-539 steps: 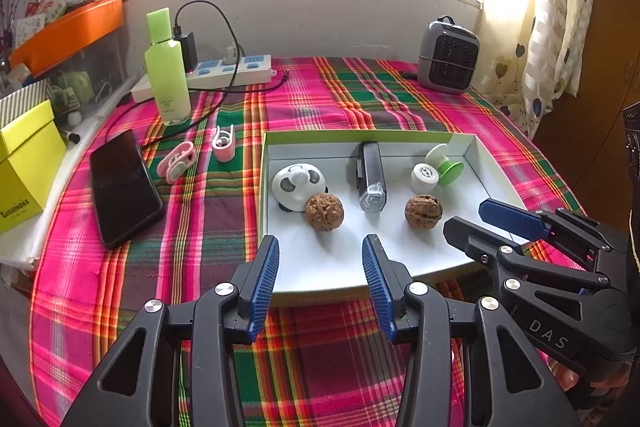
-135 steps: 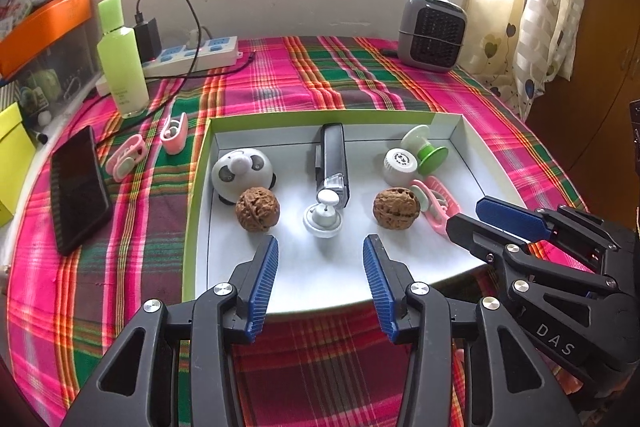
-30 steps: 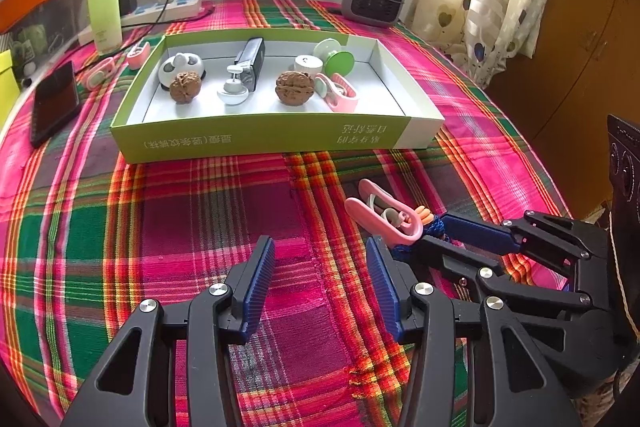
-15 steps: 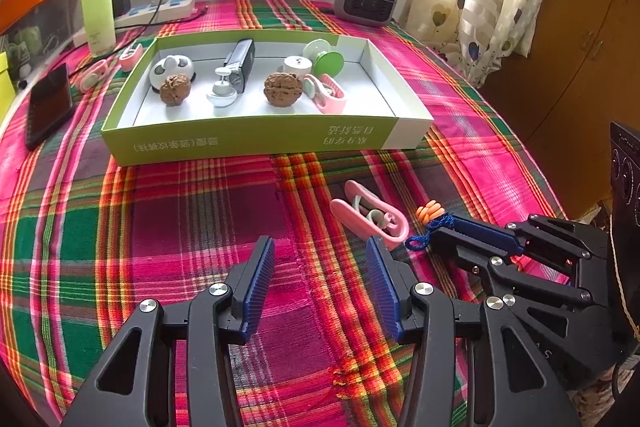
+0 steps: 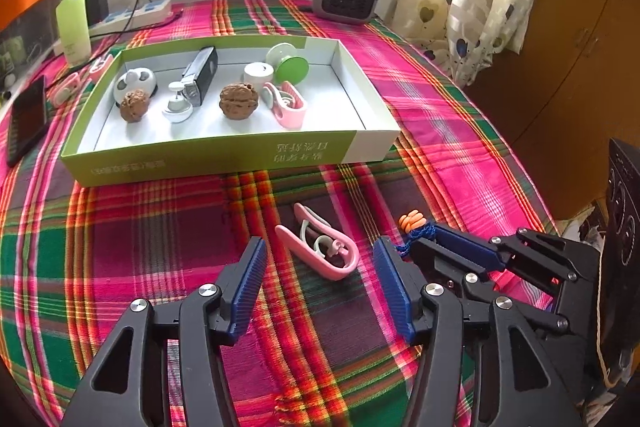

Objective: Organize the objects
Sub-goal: 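Close the left gripper on the pink clip while the right gripper holds the orange toy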

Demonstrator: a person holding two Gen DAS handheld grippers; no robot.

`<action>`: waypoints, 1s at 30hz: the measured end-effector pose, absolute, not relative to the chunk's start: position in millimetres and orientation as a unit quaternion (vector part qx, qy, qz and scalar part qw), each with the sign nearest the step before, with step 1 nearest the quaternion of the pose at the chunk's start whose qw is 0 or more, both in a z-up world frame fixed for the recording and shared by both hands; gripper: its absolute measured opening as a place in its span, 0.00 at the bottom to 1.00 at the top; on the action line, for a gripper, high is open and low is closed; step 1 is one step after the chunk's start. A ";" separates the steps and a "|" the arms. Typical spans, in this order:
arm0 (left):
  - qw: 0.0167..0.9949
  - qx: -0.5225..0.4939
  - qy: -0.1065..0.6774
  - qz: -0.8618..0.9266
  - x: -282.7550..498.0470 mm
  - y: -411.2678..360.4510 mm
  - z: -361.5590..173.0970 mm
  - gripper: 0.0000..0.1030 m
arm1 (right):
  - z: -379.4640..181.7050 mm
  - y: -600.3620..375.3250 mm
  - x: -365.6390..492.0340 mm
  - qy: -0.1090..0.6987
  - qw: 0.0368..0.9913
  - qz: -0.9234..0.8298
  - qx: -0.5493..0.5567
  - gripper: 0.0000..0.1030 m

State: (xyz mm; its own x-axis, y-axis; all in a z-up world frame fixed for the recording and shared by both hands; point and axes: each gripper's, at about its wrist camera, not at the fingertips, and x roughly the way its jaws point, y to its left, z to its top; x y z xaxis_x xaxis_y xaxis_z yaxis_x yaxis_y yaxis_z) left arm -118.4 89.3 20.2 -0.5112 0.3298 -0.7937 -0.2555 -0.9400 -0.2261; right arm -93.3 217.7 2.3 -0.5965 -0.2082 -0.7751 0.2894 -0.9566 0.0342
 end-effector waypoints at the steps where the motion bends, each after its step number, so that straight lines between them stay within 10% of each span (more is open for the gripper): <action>1: 0.165 -0.468 -0.044 0.867 -119.7 89.5 19.2 0.53 | 2.1 217.4 -93.2 0.048 0.139 -0.892 0.428 0.15; 30: 0.108 -0.482 -0.014 0.869 -121.5 73.8 11.4 0.53 | 1.2 219.0 -94.6 0.037 0.155 -0.889 0.430 0.15</action>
State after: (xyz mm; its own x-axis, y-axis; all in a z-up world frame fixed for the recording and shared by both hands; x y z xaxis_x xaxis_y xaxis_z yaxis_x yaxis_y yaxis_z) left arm -121.5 73.8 11.4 -0.5112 0.2008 -0.8357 -0.1741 -0.9764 -0.1282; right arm -94.6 219.0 1.2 -0.5827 -0.2441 -0.7752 0.3069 -0.9493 0.0681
